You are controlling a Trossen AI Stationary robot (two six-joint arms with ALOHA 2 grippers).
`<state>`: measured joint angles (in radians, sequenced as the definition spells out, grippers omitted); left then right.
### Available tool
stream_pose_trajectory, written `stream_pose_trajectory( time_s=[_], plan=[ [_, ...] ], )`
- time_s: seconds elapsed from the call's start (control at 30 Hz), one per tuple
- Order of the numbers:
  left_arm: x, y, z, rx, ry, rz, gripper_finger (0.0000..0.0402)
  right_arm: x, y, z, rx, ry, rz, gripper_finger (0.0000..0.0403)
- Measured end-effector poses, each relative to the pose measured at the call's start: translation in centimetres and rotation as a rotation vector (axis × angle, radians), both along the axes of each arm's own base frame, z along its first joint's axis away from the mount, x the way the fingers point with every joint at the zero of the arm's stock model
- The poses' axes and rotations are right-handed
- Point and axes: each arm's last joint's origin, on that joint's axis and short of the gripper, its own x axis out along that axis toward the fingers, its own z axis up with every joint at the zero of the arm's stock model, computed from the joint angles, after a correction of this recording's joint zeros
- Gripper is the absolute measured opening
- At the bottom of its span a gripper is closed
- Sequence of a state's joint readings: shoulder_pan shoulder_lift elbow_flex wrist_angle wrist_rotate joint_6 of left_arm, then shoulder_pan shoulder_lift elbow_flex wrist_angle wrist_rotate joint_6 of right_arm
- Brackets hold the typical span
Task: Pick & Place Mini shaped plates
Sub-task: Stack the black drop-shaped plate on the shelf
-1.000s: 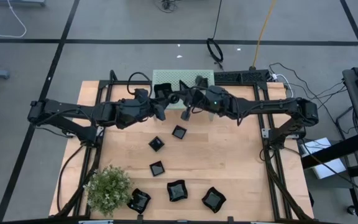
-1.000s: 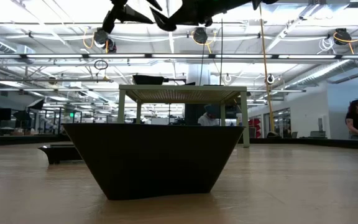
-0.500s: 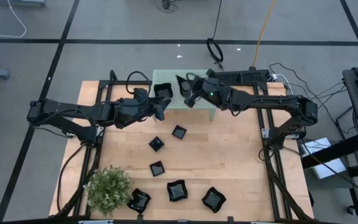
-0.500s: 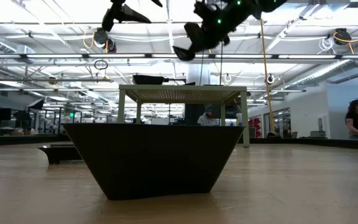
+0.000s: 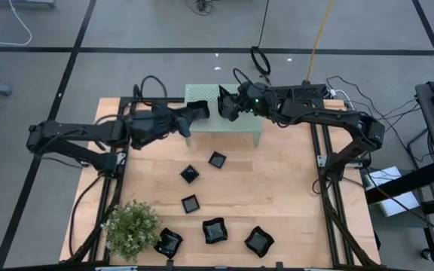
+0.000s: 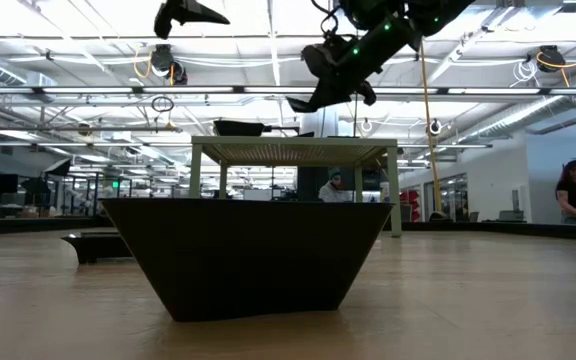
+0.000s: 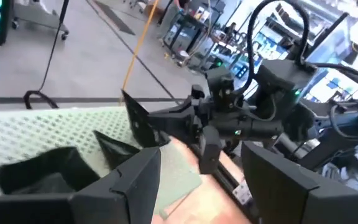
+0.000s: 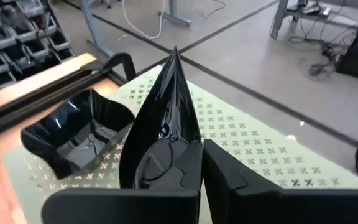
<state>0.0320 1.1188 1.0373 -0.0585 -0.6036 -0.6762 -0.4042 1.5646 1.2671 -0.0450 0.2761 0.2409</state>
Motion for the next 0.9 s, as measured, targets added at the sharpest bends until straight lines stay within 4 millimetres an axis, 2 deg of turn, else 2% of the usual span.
stream_pose_trajectory(
  time_s=[0.37, 0.53, 0.73, 0.9],
  plan=[
    [-4.6, 1.0, 3.3, 0.118, -0.078, 0.042, 0.0225, -0.2, -0.1, -0.5, 0.122, -0.025, -0.016, 0.0000],
    [-6.3, 1.1, 4.2, 0.158, -0.101, 0.058, 0.0225, 0.3, -0.3, -1.4, 0.148, -0.017, -0.027, 0.0000],
    [-7.2, 1.0, 4.6, 0.191, -0.105, 0.059, 0.0225, 1.1, -0.6, -3.0, 0.180, 0.003, -0.040, 0.0000],
    [-7.4, 1.0, 4.7, 0.219, -0.089, 0.059, 0.0225, 1.1, -0.6, -2.8, 0.176, -0.007, -0.039, 0.0000]
  ],
)
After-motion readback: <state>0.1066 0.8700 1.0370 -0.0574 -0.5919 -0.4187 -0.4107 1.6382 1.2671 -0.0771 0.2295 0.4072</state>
